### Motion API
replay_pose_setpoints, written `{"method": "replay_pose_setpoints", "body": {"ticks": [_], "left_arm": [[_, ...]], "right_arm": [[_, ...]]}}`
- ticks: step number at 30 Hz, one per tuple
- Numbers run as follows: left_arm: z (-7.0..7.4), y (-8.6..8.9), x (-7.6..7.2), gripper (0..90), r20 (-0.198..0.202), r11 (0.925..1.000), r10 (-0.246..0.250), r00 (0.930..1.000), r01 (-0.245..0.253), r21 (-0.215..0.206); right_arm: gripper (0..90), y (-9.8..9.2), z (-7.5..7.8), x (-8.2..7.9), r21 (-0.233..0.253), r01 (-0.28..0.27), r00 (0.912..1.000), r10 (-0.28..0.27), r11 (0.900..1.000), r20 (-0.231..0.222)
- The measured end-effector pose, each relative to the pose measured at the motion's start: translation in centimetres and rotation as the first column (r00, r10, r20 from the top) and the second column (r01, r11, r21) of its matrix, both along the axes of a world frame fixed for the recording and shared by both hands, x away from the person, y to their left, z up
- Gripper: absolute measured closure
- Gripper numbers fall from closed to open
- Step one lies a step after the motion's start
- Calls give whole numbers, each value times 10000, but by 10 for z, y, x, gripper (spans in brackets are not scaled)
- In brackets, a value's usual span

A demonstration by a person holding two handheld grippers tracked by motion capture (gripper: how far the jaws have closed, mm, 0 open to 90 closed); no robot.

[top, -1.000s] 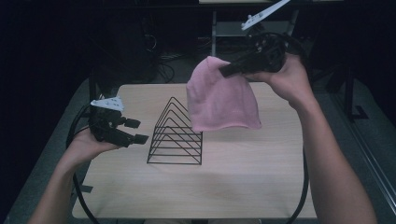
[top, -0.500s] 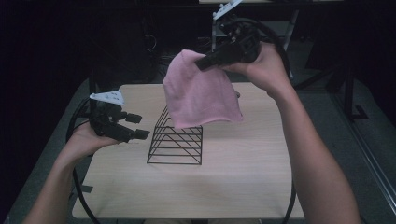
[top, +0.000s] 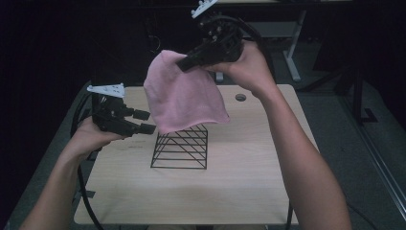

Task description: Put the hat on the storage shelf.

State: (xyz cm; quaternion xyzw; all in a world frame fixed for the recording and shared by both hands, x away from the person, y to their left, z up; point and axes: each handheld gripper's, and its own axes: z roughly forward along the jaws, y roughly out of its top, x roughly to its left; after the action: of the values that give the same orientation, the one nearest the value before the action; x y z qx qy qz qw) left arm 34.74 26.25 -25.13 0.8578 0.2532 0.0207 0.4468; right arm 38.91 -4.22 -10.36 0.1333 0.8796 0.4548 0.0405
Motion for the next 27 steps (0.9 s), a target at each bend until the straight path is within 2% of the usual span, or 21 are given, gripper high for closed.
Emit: {"method": "replay_pose_setpoints", "body": {"ticks": [4, 7, 10, 12, 19, 22, 27], "left_arm": [[-1, 5, 3, 429, -90, 10000, -23, 10000, 23, 8], [-4, 15, 4, 606, -343, 9982, -260, 9991, 241, -554], [-6, 22, 4, 752, -390, 9982, -234, 9990, 212, -569], [-8, 27, 5, 815, -421, 9990, -135, 9990, 117, -429], [-17, 27, 8, 830, -437, 9997, 130, 9990, -122, 202], [-21, 25, 11, 830, -462, 9993, 217, 9987, -202, 323], [-26, 15, 15, 830, -343, 9978, 272, 9990, -251, 613]], "right_arm": [[801, 12, 1, 0, 121, -251, 9997, 251, 9996, 43], [801, 21, 0, 0, 148, -385, 9993, 384, 9992, 50], [801, 29, -3, 2, 164, -483, 9988, 482, 9987, 15], [801, 31, -6, 3, 106, -491, 9988, 492, 9987, -2], [799, 34, -26, 15, 12, -323, 9990, 323, 9995, -323], [800, 32, -32, 18, -36, -215, 9990, 213, 9998, -385], [800, 20, -46, 27, 54, 31, 9982, -28, 10000, -598]]}}
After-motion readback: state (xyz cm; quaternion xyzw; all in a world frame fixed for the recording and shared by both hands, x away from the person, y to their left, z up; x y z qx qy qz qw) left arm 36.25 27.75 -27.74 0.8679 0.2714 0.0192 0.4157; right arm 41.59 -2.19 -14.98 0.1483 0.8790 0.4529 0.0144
